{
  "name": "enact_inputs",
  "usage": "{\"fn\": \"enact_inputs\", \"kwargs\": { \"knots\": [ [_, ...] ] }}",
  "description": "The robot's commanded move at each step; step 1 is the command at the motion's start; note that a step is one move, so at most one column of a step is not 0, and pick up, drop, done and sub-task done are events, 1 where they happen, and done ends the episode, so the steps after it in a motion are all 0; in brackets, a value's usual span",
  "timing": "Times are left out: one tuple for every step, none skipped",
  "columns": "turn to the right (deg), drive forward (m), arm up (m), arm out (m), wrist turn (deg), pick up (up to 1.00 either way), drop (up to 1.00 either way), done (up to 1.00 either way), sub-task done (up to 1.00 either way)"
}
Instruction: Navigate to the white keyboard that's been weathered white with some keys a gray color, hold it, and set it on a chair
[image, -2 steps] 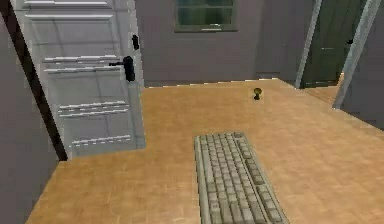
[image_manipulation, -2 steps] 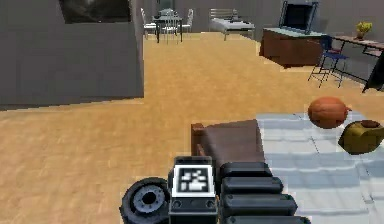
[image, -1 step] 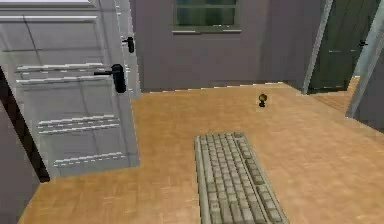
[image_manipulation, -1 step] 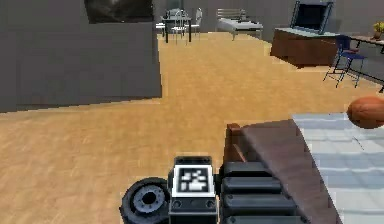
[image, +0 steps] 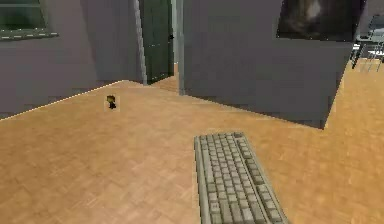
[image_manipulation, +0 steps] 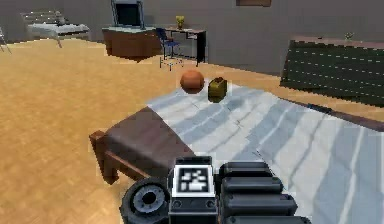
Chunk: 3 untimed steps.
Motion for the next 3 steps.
{"fn": "enact_inputs", "kwargs": {
  "knots": [
    [33.0, 0.00, 0.00, 0.00, 0.0, 0.00, 0.00, 0.00, 0.00],
    [0.0, 1.00, 0.00, 0.00, 0.0, 0.00, 0.00, 0.00, 0.00],
    [0.0, 0.50, 0.00, 0.00, 0.0, 0.00, 0.00, 0.00, 0.00]
  ]
}}
